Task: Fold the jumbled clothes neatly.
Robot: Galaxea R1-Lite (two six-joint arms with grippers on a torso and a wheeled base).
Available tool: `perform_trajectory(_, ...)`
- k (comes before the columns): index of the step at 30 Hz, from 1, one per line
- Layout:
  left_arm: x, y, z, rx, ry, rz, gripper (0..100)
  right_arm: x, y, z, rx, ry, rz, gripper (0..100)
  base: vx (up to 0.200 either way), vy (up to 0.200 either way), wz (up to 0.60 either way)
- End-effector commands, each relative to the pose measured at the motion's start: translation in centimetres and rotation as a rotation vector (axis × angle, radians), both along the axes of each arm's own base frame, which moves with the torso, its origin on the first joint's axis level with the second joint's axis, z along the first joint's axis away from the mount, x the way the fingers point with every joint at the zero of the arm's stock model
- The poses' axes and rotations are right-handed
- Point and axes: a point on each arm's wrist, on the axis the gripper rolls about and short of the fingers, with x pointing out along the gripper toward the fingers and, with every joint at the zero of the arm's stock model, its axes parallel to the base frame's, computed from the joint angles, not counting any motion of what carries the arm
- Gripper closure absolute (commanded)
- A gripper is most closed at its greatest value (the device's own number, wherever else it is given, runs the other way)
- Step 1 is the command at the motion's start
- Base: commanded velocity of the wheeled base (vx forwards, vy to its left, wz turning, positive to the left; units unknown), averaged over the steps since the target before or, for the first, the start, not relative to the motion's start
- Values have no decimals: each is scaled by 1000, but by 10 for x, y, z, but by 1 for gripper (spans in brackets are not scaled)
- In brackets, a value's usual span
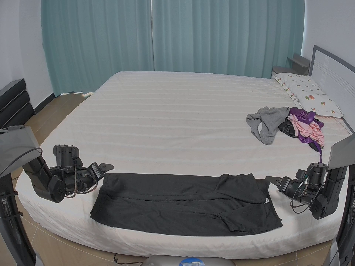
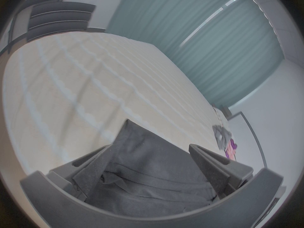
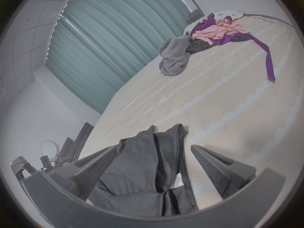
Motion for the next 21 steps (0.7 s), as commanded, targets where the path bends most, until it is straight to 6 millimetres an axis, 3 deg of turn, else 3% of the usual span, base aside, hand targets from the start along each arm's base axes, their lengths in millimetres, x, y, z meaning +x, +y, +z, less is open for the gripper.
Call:
perform_trajectory(1,7,-13,-24,41,43,-115,0,-1,2,-2,0,8,7,0,0,0,0)
perform_trajectory(7,9,-16,-44,156,58,-181,0,-2,4,-3,1,17,15,0,0,0,0)
perform_trajectory(16,11,-2,-48,187,71,-115,0,-5,10,-7,2,36,31,0,0,0,0)
perform_trajectory(21,7,-5,-53,191,93,-127,0,-5,11,-7,3,36,33,0,0,0,0)
